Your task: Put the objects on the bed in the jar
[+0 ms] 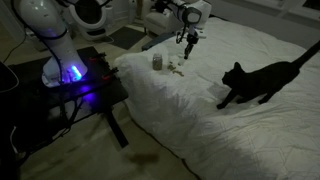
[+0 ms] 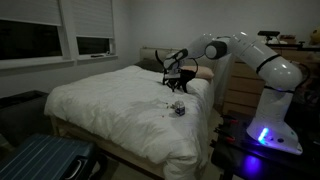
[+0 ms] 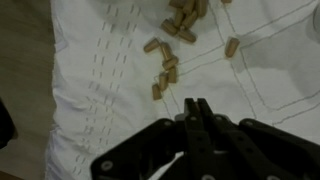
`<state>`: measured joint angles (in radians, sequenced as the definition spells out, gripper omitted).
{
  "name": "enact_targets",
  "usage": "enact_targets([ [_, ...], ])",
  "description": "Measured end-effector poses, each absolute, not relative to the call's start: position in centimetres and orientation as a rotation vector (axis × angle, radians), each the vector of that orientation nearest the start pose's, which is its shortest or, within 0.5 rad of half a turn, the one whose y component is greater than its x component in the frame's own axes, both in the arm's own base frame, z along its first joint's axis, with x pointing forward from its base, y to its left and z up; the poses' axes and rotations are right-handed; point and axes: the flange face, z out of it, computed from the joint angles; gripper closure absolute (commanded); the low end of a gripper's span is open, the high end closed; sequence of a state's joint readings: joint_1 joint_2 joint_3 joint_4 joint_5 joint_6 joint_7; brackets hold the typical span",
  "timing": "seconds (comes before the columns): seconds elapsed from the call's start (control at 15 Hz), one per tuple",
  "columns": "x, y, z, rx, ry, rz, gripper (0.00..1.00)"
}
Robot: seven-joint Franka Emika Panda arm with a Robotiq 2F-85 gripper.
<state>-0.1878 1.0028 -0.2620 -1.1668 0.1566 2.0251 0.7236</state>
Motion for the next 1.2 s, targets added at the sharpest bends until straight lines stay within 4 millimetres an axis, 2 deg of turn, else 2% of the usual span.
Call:
enact_targets([
  [0.4, 69.6, -26.4, 18.2, -2.731, 1.744, 0.172, 0.94],
  [0.47, 69.6, -26.4, 18.2, -2.731, 1.744, 0.172, 0.99],
  [0.6, 69.6, -26.4, 18.2, -2.730, 1.744, 0.173, 0.99],
  [0.8, 69.9, -25.7, 18.0, -2.759, 1.720, 0.166, 0.99],
  [1.0, 70.7, -22.8, 17.6, -2.876, 1.608, 0.105, 0.99],
  [1.2, 70.8, -18.2, 17.0, -3.026, 1.435, 0.020, 0.99],
])
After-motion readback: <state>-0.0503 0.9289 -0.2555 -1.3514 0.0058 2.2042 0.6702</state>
